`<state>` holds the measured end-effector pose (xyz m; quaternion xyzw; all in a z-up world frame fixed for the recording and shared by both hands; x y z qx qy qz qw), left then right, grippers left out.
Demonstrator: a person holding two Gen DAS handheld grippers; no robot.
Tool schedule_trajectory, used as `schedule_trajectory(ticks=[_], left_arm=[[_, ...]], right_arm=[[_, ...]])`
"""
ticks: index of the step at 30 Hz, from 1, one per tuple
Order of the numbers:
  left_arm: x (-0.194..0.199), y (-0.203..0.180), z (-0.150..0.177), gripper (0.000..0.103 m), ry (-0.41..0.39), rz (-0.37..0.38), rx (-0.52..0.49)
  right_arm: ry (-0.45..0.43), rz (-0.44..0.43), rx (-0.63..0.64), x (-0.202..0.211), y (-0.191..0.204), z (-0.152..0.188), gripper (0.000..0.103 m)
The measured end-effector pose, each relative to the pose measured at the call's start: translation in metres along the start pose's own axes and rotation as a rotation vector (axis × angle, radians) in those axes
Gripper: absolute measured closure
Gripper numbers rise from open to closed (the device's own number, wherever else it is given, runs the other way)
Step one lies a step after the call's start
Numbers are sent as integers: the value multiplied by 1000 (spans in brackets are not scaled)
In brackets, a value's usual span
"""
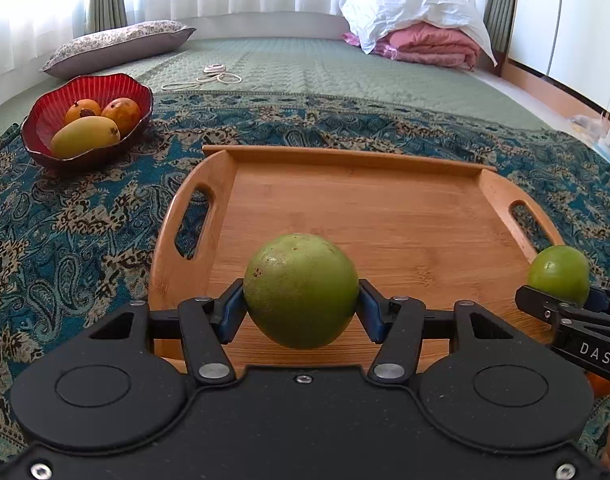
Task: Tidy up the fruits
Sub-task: 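Carry both fruits onto the wooden tray and open both tools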
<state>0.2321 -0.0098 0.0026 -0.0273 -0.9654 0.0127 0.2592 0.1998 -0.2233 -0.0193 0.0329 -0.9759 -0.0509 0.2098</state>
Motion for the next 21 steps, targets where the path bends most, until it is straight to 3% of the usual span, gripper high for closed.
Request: schedule_trajectory(ticks=[21], left_arm=[[-13, 3, 11, 48, 31, -11, -6]], right_arm=[[23, 0, 5, -5, -1, 5, 43]])
Point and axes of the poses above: each gripper's, at about its wrist camera, not at the fingertips, and x roughly against the way its jaws point, y to its left, z to its underside, the point moved 7 cm from there along -x, roughly the way its jaws point, and after that the axes turned 12 degrees about -y, right-handed, at the moved point
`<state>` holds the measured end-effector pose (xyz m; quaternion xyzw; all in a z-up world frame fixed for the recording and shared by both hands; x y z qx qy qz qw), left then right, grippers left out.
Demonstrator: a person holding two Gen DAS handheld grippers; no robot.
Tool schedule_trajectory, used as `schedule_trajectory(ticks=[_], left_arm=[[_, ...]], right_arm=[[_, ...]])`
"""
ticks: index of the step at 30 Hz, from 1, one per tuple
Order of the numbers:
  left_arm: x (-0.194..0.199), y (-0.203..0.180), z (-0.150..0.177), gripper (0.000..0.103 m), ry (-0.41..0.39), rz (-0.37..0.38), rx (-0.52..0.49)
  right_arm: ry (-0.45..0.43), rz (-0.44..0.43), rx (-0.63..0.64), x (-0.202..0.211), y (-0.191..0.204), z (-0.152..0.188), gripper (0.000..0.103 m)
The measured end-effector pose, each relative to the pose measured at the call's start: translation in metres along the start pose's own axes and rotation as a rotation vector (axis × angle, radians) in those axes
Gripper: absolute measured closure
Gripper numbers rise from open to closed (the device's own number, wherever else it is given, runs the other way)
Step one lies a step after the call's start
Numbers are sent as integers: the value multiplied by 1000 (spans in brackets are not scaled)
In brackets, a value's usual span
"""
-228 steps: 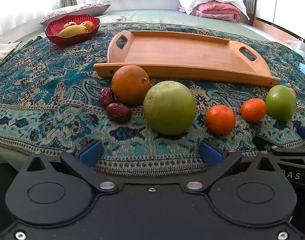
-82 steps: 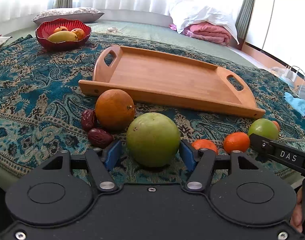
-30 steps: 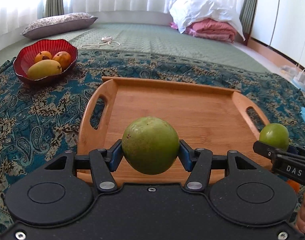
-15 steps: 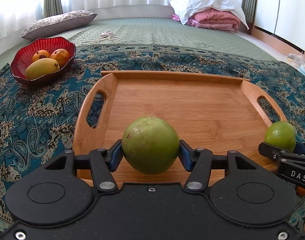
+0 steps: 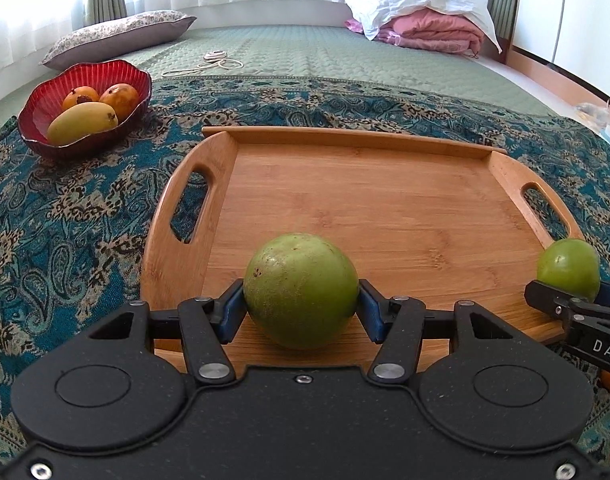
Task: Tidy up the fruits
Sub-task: 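Carry both fruits onto the wooden tray and open both tools, then lift both open tools away from the tray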
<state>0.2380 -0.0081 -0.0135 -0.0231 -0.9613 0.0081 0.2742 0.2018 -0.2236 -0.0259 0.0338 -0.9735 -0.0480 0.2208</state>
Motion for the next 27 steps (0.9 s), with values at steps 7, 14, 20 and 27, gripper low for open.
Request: schedule_trajectory(ticks=[7, 14, 20, 27], left_arm=[[-1, 1, -1, 47, -1, 1, -4], [16, -3, -14, 24, -94, 17, -30], [34, -5, -10, 16, -114, 33, -42], [73, -2, 4, 5, -183, 62, -45]], right_arm=[[3, 0, -1, 0, 0, 0, 40], [-38, 10, 30, 10, 1, -8, 21], [-69, 9, 25, 26, 1, -10, 13], [-134, -7, 37, 58, 8, -8, 7]])
Point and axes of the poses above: each gripper's, at about its wrist camera, not at the fingertips, and x roughly against the way its jaws point, y to its left, z to its underside, the point moved 7 cm from there along -x, roughly the way its jaws point, and after that the axes turned 12 degrees about -y, right-handed, at the moved point
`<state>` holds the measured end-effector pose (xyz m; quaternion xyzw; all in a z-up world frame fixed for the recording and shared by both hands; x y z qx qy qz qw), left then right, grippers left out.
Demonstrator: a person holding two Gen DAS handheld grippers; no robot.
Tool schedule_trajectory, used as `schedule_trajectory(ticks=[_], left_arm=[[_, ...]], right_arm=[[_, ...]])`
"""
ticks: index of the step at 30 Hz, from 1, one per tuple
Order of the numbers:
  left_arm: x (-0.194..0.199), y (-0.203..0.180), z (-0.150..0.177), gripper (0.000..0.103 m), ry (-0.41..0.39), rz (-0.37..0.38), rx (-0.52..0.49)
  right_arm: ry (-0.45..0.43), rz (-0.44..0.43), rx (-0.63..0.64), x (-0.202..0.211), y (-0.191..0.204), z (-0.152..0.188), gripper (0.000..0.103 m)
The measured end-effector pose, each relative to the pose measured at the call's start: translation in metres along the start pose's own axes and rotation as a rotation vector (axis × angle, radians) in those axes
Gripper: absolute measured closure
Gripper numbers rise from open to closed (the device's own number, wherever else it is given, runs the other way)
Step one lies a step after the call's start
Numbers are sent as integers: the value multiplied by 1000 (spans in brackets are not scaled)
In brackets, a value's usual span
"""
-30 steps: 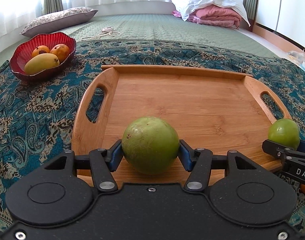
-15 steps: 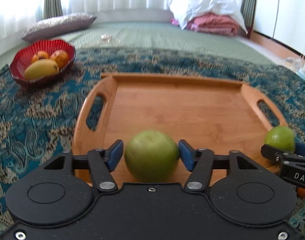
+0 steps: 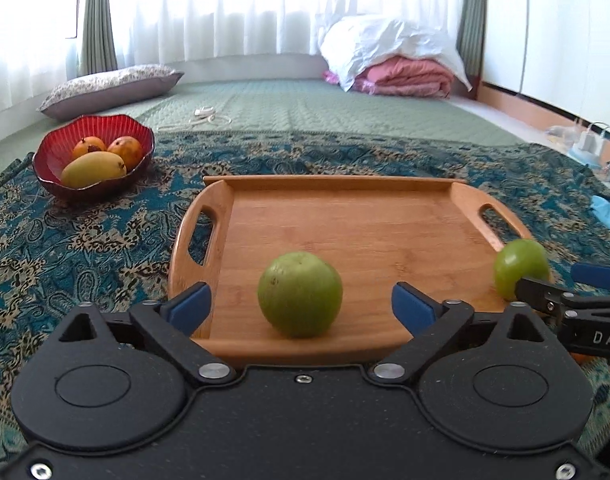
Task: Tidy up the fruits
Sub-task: 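Lift both open tools away from the tray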
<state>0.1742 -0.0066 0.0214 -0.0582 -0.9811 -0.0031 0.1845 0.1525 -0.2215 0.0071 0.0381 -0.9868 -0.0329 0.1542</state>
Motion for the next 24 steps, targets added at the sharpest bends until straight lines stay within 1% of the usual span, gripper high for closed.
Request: schedule_trajectory(ticks=[4, 8, 12, 18, 24], left_arm=[[19, 1, 7, 3, -19, 0, -8], [36, 6, 15, 1, -54, -6, 3], [52, 9, 23, 0, -91, -15, 6], [68, 14, 39, 0, -102, -16, 6], [75, 18, 57, 0, -76, -24, 7]], right_arm=[[-37, -12, 24, 16, 8, 2, 4], [-66, -28, 72, 32, 20, 7, 2], [-81, -51, 125, 45, 32, 15, 1], [-67, -70, 136, 58, 42, 30, 1], [-32, -78, 139, 66, 44, 47, 1]])
Point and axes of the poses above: each gripper's, at about its wrist camera, not at the fingertips, and x roughly against the way its jaws point, y to its left, z to its underside, the point moved 7 cm from there along -x, roughly the way its jaws point, and after that the axes turned 12 degrees about -y, right-handed, at the moved point
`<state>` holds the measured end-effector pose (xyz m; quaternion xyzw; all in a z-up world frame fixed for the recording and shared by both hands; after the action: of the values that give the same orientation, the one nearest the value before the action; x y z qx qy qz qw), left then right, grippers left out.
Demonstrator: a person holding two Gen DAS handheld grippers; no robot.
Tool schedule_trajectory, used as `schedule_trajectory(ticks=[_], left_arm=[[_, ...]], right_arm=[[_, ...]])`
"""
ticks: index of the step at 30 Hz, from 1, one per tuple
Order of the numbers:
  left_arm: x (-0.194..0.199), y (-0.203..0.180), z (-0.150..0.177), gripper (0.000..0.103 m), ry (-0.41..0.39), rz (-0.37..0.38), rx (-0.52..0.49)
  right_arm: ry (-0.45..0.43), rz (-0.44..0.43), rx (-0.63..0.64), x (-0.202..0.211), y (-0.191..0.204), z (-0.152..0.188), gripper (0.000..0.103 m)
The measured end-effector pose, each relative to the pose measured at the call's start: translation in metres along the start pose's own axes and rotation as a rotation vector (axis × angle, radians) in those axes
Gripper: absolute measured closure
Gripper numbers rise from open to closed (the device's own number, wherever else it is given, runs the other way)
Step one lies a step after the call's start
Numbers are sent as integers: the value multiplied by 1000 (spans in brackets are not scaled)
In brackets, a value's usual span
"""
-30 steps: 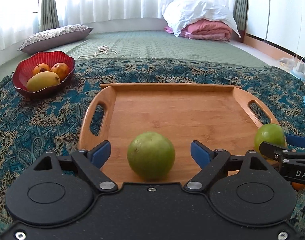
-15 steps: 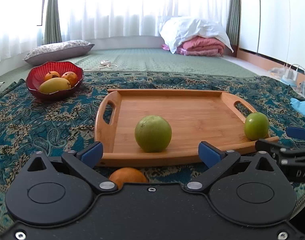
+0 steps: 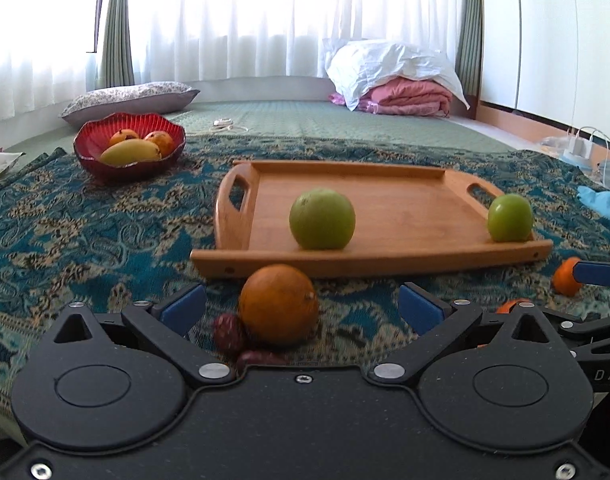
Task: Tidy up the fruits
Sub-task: 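Lift both open tools away from the tray, then grasp the large orange with the left tool while the right tool grasps a tangerine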
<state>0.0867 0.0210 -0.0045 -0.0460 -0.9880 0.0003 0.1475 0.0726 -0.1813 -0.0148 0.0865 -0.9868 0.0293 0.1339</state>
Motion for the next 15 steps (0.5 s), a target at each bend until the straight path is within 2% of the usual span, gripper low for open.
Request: schedule_trajectory(ticks=[7, 15], left_arm=[[5, 3, 12, 0, 19, -13, -8], [3, -1, 9, 2, -10, -15, -45]], right_arm=[[18, -2, -5, 3, 4, 8, 1], [23, -18, 7, 3, 13, 15, 7]])
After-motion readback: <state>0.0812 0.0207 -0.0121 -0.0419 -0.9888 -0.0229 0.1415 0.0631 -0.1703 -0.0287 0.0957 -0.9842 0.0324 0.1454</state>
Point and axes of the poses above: each gripper's, at about its wrist camera, not at the fingertips, and x roughly against the way its jaws point, y to its left, z to its underside, the point moved 7 cm from there along -x, roughly the way its jaws point, and after that the axes turned 12 degrees about -y, right-handed, at the moved point
